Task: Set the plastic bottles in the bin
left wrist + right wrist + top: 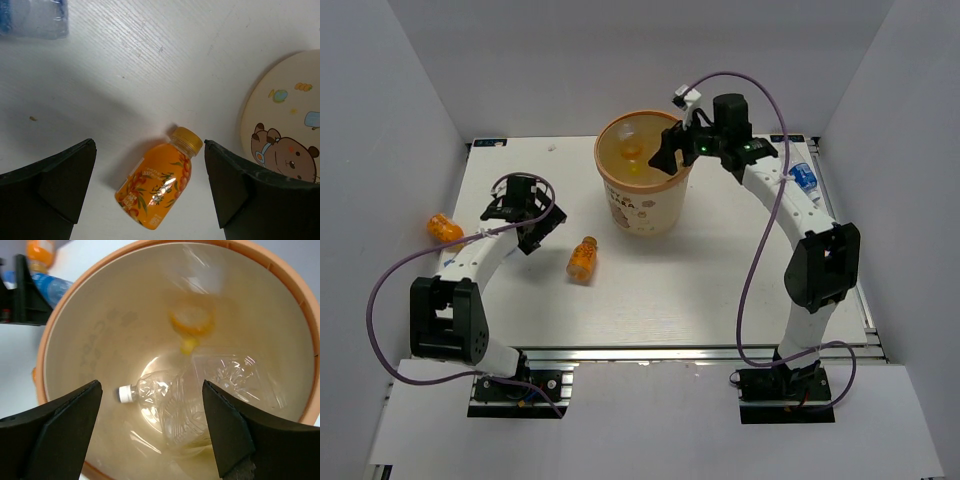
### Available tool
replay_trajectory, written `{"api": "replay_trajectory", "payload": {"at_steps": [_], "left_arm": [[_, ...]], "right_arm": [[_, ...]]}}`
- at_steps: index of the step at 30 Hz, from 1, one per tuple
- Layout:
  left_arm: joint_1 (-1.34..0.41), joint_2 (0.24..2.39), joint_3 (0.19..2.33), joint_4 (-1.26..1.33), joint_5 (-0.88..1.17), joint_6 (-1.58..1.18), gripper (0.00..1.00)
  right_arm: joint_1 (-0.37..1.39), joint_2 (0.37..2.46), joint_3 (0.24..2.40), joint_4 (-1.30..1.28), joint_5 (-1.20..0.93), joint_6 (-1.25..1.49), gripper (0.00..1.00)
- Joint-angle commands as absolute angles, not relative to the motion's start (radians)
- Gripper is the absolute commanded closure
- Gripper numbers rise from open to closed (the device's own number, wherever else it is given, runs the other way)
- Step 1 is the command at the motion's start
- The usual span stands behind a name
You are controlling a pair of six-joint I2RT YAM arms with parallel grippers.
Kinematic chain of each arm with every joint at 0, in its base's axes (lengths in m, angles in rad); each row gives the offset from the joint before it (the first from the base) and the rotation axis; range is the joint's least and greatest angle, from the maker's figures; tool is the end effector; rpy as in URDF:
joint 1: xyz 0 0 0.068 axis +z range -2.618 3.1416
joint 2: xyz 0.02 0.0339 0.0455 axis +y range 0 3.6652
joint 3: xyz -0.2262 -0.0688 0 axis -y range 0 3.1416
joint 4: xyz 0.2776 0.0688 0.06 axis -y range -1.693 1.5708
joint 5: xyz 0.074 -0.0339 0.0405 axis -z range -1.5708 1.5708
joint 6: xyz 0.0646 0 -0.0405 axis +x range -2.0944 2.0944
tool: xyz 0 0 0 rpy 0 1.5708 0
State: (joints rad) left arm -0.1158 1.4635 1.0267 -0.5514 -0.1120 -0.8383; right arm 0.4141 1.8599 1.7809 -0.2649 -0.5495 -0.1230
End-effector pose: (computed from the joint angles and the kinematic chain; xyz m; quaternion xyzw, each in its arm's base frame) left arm 0.3472 -0.0331 0.1599 -0.3531 0.8890 -0.0840 0.2793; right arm 0.4327 0.2270 0.3247 -0.3594 0.7173 0.2999 0.5161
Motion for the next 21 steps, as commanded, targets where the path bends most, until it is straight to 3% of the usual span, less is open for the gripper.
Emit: {"api": "replay_trajectory", "payload": {"at_steps": [1, 9, 21], "left_arm": [[-0.144, 1.491, 1.083, -0.552, -0.132, -0.831, 0.02], [-0.17, 1.505, 1.108, -0.56, -0.16, -0.838, 0.02], [-0.201, 1.48, 1.12, -0.6, -0.158, -0.779, 0.02]], "right_arm": [[0.377, 1.841, 1.764, -0.147, -0.782, -0.12, 0.14], [0.327, 1.853, 1.828, -0.161, -0.77, -0.091, 0.14], [0.321, 1.887, 1.701, -0.138, -0.715, -0.032, 0.14]]}}
